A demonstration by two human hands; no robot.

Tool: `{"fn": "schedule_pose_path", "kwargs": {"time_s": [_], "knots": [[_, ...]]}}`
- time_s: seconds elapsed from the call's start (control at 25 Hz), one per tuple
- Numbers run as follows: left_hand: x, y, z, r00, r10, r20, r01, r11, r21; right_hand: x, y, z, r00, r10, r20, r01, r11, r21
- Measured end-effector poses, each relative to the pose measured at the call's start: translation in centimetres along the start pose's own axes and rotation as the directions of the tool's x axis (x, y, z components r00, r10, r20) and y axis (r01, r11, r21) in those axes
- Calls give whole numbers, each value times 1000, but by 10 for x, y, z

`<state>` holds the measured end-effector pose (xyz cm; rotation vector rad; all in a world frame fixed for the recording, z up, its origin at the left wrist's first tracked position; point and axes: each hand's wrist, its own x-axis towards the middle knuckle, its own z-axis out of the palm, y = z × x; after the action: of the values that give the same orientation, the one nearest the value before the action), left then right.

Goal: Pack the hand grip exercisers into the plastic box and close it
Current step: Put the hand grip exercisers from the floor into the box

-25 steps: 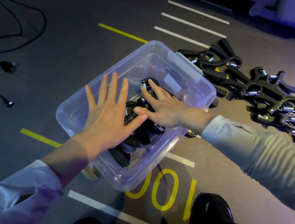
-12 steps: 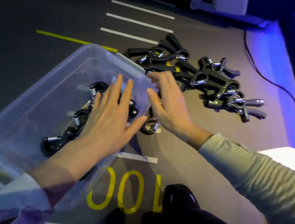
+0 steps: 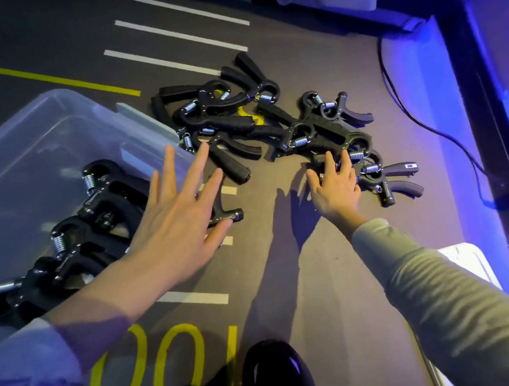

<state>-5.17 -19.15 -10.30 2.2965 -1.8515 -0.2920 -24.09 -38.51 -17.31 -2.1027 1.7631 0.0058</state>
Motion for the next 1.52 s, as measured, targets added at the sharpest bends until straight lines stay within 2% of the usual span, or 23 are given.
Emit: {"fn": "schedule_pose_path", "kwargs": {"time_s": [0.12, 0.32, 0.48, 0.56, 0.72, 0.84, 1.0, 1.12, 1.2, 1.28, 1.4, 1.52], "knots": [[3, -3, 2, 1000, 14, -16, -14, 999, 37, 15, 6, -4, 998, -13, 56, 9, 997, 71], [8, 0, 3, 999, 21, -30, -19, 997, 74, 34, -4, -14, 997, 55, 55, -56, 998, 13], [8, -1, 2, 999, 29, -33, -27, 997, 75, 44, -14, -27, 984, 98, 148, -103, 994, 32], [8, -1, 0, 999, 35, -38, -32, 997, 65, 41, -16, -29, 984, 102, 149, -114, 991, 76], [3, -4, -2, 999, 41, -32, -40, 999, 23, 26, -10, -24, 998, 64, -5, -62, 982, 181], [-1, -6, -3, 999, 37, -28, -36, 999, 17, 15, 7, -23, 987, 41, -157, -21, 992, 125], [-7, -8, -3, 1000, 20, -18, -20, 1000, 14, 13, 24, -33, 960, -18, -280, 36, 998, 56], [-9, -8, -4, 1000, 10, -15, -10, 1000, -3, 16, 14, -50, 925, 20, -379, 35, 990, 137], [-11, -8, -7, 1000, -5, -23, 5, 1000, -19, 14, 4, -57, 895, 12, -445, 95, 971, 217], [-14, -9, -10, 999, -26, -30, 25, 999, -35, 11, -11, -62, 855, -51, -517, 244, 918, 313], [-24, -20, -18, 996, -44, -74, 45, 999, 6, 0, -54, -71, 794, -184, -580, 526, 686, 503], [-42, -41, -32, 991, -87, -100, 91, 995, 33, -27, -114, -82, 782, -301, -546, 619, 476, 625]]}}
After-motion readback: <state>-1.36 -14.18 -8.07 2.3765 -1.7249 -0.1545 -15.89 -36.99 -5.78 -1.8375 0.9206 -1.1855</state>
